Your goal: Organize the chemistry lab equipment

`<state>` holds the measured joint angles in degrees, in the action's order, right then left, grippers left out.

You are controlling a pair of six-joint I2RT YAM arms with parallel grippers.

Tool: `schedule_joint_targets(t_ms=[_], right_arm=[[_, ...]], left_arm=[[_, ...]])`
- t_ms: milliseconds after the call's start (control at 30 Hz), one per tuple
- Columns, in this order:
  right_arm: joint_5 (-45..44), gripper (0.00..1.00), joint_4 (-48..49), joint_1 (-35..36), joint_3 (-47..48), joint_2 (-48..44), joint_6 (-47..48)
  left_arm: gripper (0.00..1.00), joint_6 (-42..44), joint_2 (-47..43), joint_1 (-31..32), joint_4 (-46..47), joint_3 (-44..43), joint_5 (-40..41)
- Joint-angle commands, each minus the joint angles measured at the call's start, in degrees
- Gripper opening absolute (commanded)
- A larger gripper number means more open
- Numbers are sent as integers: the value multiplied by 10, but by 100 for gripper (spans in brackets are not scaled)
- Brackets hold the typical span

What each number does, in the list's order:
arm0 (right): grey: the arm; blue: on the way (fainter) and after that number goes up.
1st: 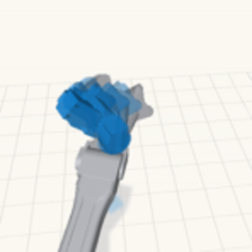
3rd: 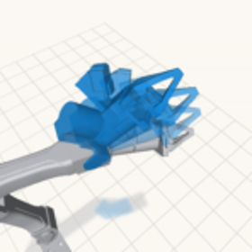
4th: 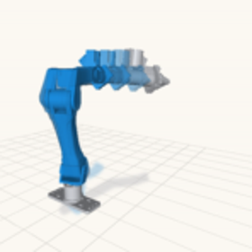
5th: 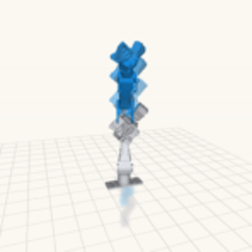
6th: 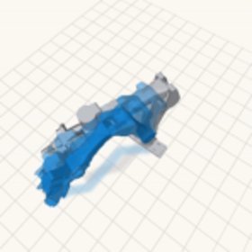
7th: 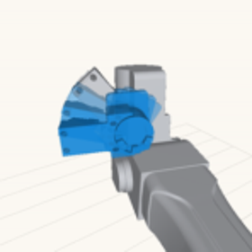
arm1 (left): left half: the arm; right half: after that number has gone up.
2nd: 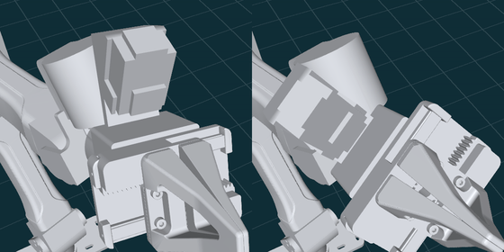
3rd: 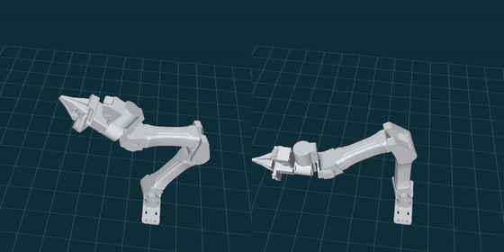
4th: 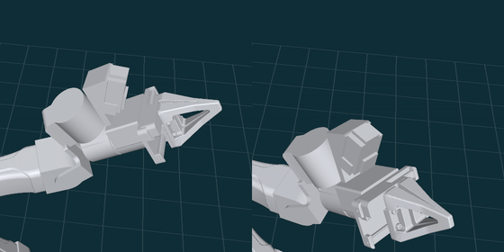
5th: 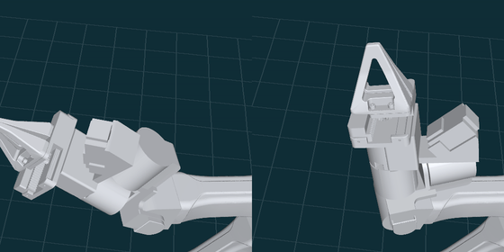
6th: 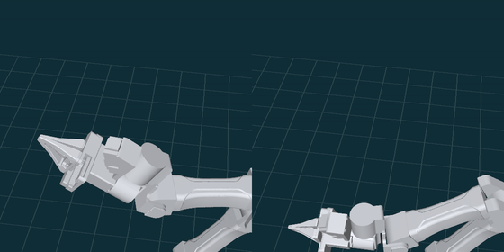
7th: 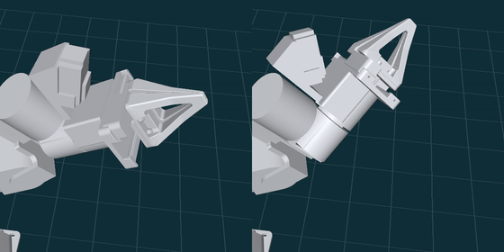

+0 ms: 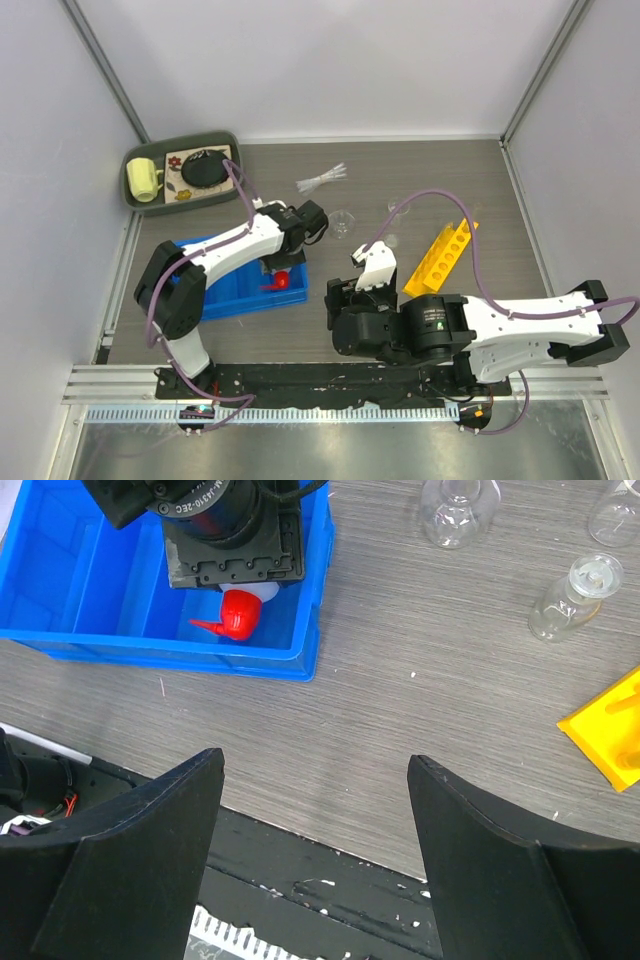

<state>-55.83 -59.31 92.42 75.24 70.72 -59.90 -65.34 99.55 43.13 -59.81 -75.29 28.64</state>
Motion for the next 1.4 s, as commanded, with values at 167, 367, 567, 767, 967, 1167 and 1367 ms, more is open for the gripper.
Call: schedule_joint_targets(t_ms=[167,367,567,767,967,1167,1367], right_arm=[[-34,80,-5,4,-8,-15,-26],[-33,80,-4,4,-5,-8,-23],[-29,80,-4,4,-2,-1,-24],[-28,80,-4,6,12,11,-22],[-58,82,-22,7,51,36,-12],[-113,83,-35,3,95,29,13],[-130,83,-34,2,101,-9,27]], left_arm=[[57,27,10,3,33,-44,-4],[68,31,11,3,40,-39,-16],[81,41,-2,3,38,-41,-15],[84,54,-29,3,41,-38,-20],[92,104,-92,3,41,-59,-22],[96,211,-135,0,74,-128,-19],[99,369,-59,-28,69,-289,-51]])
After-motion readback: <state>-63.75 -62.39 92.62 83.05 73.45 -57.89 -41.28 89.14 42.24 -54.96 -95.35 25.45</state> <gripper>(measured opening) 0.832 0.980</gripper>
